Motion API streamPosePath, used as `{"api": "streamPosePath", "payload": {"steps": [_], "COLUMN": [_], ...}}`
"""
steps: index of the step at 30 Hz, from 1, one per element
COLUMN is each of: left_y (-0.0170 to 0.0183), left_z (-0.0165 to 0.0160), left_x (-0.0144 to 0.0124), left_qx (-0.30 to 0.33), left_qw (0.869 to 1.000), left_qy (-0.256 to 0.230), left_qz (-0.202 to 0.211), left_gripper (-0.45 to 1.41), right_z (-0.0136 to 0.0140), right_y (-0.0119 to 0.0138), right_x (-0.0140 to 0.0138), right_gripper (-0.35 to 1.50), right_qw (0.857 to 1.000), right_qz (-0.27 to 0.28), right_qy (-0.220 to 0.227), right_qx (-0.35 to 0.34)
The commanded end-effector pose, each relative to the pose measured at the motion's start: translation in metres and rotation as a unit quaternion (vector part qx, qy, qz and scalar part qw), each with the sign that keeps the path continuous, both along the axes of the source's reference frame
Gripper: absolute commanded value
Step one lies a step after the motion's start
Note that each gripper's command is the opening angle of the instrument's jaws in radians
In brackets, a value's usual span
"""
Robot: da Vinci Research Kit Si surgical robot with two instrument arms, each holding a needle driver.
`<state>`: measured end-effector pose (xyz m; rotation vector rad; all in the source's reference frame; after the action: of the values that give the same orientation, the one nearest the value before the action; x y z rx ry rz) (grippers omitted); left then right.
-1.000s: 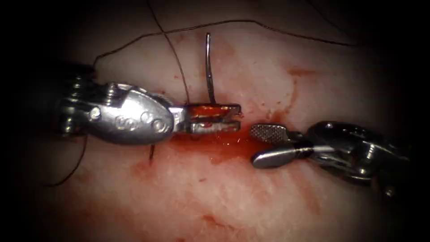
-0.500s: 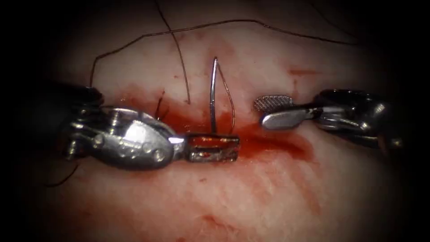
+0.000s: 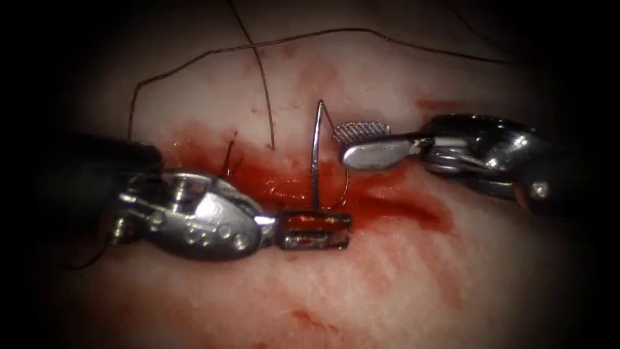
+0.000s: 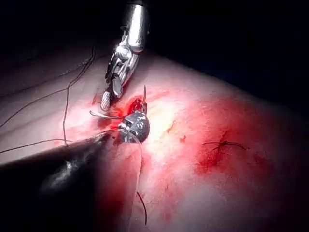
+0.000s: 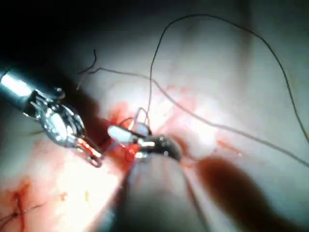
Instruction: Wound Closure
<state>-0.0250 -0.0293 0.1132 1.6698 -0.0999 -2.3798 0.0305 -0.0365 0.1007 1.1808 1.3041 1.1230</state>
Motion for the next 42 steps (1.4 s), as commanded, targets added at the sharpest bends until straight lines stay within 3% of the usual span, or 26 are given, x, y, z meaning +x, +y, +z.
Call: {"api": "streamPosePath", "payload": {"steps": [1, 11, 22, 27, 37, 38, 39, 42], "left_y": [-0.0002, -0.0002, -0.0004, -0.0004, -0.0004, -0.0004, -0.0004, -0.0004], "left_z": [0.0005, 0.0005, 0.0002, 0.0002, 0.0002, 0.0002, 0.0002, 0.0002], "left_x": [-0.0005, -0.0005, -0.0008, -0.0008, -0.0008, -0.0008, -0.0008, -0.0008], "left_qx": [0.0, -0.002, -0.024, -0.029, -0.032, -0.032, -0.032, -0.031], "left_qw": [1.0, 1.0, 1.0, 0.999, 0.999, 0.999, 0.999, 0.999], "left_qy": [0.001, 0.0, -0.003, -0.003, -0.002, -0.002, -0.002, -0.001], "left_qz": [0.001, 0.002, 0.012, 0.015, 0.017, 0.017, 0.017, 0.018], "left_gripper": [-0.45, -0.45, -0.45, -0.45, -0.45, -0.45, -0.45, -0.45], "right_z": [0.0006, 0.0016, 0.002, 0.0018, 0.0018, 0.0018, 0.0017, 0.0017], "right_y": [-0.0004, -0.0011, -0.0011, -0.0013, -0.002, -0.0021, -0.0022, -0.0021], "right_x": [0.0012, 0.0016, 0.0031, 0.0033, 0.0038, 0.0039, 0.004, 0.0041], "right_gripper": [0.52, 0.52, 0.44, 0.07, 0.07, -0.01, -0.35, -0.35], "right_qw": [1.0, 1.0, 0.997, 0.994, 0.993, 0.992, 0.992, 0.993], "right_qz": [-0.001, -0.009, -0.015, -0.02, -0.023, -0.025, -0.034, -0.043], "right_qy": [0.0, -0.011, -0.011, -0.012, -0.011, -0.01, -0.007, -0.005], "right_qx": [0.001, 0.01, 0.079, 0.108, 0.118, 0.121, 0.12, 0.107]}}
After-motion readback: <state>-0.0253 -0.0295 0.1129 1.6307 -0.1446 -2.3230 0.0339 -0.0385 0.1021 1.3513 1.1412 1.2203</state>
